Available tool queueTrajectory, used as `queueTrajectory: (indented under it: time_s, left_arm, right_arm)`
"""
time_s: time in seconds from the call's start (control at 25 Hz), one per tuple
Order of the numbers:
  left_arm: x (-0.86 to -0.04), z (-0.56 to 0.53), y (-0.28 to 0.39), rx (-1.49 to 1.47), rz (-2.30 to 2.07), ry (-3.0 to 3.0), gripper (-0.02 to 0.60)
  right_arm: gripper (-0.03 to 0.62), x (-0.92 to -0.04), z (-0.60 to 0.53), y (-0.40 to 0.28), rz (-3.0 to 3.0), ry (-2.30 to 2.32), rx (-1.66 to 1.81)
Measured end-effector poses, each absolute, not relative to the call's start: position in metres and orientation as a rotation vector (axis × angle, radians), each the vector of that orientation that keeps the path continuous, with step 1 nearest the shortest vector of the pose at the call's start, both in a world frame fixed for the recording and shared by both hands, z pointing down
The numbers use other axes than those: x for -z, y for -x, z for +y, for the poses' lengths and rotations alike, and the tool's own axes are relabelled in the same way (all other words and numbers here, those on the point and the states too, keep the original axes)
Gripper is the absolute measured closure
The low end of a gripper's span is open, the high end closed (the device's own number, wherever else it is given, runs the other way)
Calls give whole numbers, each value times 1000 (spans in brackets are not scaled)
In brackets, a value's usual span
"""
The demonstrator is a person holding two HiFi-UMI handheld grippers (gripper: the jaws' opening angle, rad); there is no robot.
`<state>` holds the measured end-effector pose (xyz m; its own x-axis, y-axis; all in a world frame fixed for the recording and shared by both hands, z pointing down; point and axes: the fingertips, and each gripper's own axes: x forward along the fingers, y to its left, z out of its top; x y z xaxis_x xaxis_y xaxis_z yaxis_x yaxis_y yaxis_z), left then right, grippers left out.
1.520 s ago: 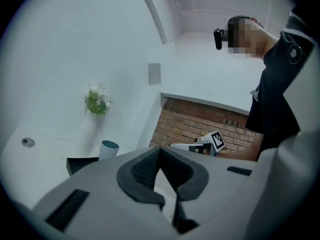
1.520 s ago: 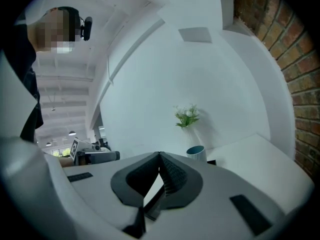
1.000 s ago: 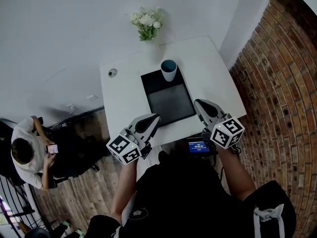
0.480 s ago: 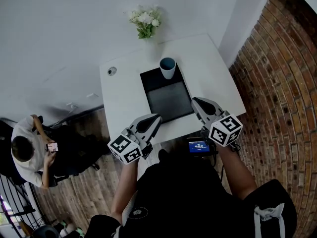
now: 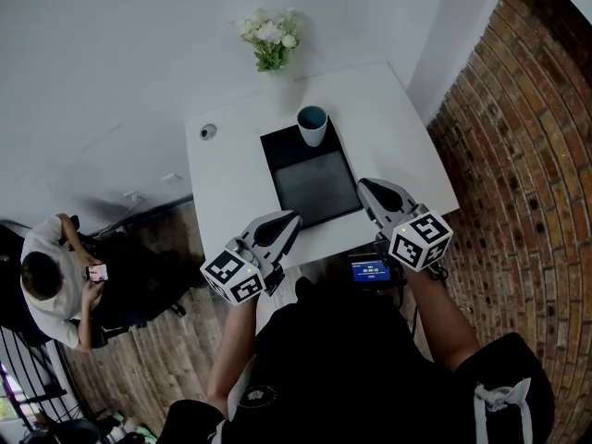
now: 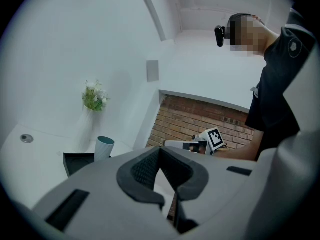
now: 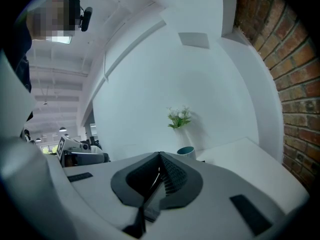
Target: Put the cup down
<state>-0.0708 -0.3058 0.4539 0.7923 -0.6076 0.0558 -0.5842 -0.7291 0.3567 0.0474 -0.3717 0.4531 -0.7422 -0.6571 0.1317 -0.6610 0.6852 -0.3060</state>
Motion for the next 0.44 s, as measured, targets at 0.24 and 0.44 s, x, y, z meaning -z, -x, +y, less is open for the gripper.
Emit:
queueTrajectory:
  time_s: [0.24,0.44]
  left_arm:
    - [-452,-307,69,81,-894,-2643,574]
    - [-452,-308,70,81,-898,-2641,574]
  right_arm:
    - [580,-454,-374,-48,-2869,-1131,-526]
    - [580,-457,-376,-48,-2857,-1140,-524]
